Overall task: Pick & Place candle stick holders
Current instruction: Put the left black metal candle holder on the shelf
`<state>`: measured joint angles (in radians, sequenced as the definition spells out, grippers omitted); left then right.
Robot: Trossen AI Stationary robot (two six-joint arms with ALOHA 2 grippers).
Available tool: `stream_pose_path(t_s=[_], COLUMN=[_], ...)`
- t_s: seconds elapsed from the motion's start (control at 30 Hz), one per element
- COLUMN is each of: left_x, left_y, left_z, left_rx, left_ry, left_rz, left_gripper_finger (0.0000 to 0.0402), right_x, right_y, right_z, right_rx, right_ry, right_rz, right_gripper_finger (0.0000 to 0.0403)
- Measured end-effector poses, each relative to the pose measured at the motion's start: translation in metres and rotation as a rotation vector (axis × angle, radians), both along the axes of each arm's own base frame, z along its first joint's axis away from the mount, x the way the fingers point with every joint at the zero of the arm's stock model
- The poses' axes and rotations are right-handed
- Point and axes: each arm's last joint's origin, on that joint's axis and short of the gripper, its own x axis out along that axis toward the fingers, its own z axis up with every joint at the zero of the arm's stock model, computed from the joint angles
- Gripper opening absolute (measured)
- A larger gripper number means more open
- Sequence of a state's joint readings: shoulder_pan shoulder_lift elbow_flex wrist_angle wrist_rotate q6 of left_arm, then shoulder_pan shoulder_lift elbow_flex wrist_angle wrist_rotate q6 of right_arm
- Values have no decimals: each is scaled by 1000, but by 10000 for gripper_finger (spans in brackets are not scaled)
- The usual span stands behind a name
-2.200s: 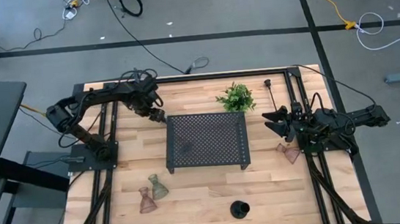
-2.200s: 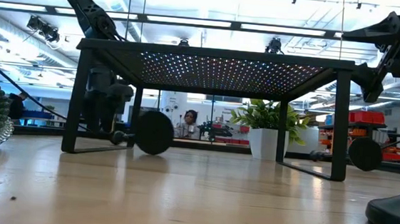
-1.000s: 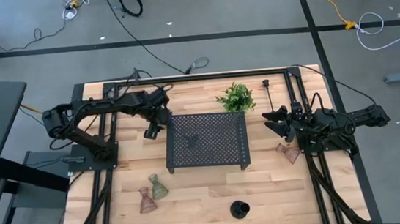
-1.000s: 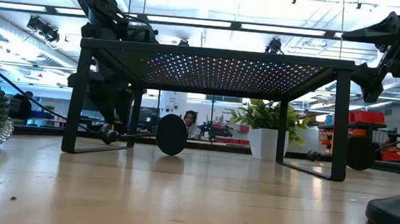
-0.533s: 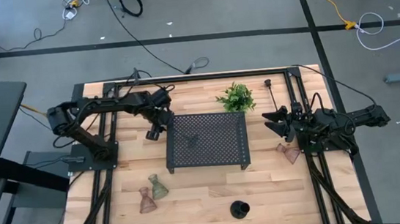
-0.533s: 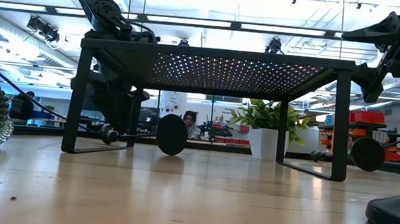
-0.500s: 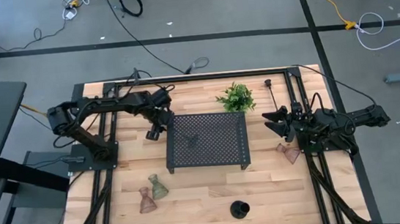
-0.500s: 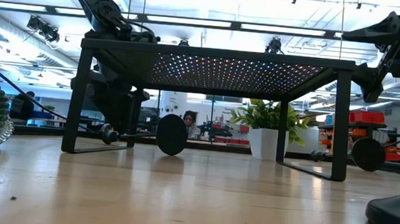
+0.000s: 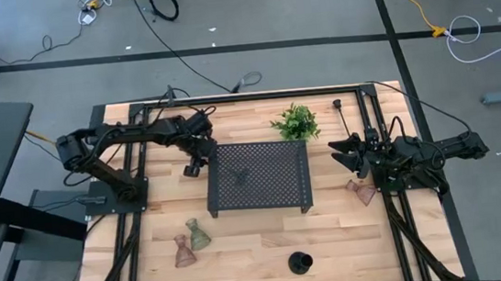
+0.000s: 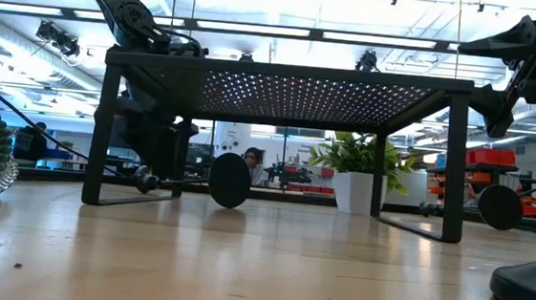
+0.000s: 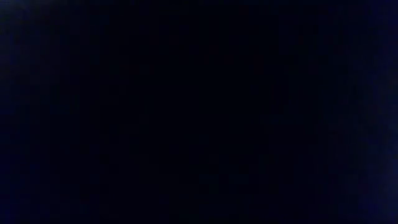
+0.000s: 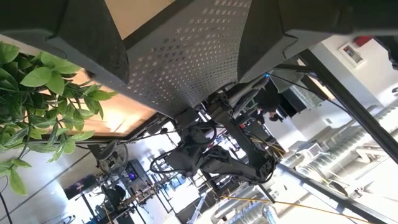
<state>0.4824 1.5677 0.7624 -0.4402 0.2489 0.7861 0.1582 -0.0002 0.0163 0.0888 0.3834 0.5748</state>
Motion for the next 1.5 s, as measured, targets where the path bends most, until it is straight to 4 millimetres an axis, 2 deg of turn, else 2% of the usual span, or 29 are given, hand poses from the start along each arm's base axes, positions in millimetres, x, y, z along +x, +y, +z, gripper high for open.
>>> stream_pose_path(t_s=[0.37,0.67,0.73,0.83,0.9,1.03,1.13,1.27,1.5], left_x=[-1,-19,-23,-20,-26,-28,-32,-31,-30], left_y=[6,23,21,22,17,15,11,10,12], left_z=[3,3,-3,-1,-9,-19,-29,-28,-20], left_rx=[-18,-15,-36,-14,-33,-15,-2,15,29], left_ry=[-34,46,93,48,84,21,45,61,136], left_rz=[75,208,212,203,195,199,199,204,252], left_gripper_finger=[144,144,144,144,144,143,134,97,96], right_x=[0,0,0,0,0,0,0,0,0], right_y=[0,0,0,0,0,0,0,0,0], right_z=[0,0,0,0,0,0,0,0,0], right_rx=[0,0,0,0,0,0,0,0,0], right_ry=[-1,0,0,0,0,0,0,0,0], right_rz=[0,0,0,1,-1,1,0,0,0], right_gripper_finger=[297,297,297,297,297,297,297,297,297])
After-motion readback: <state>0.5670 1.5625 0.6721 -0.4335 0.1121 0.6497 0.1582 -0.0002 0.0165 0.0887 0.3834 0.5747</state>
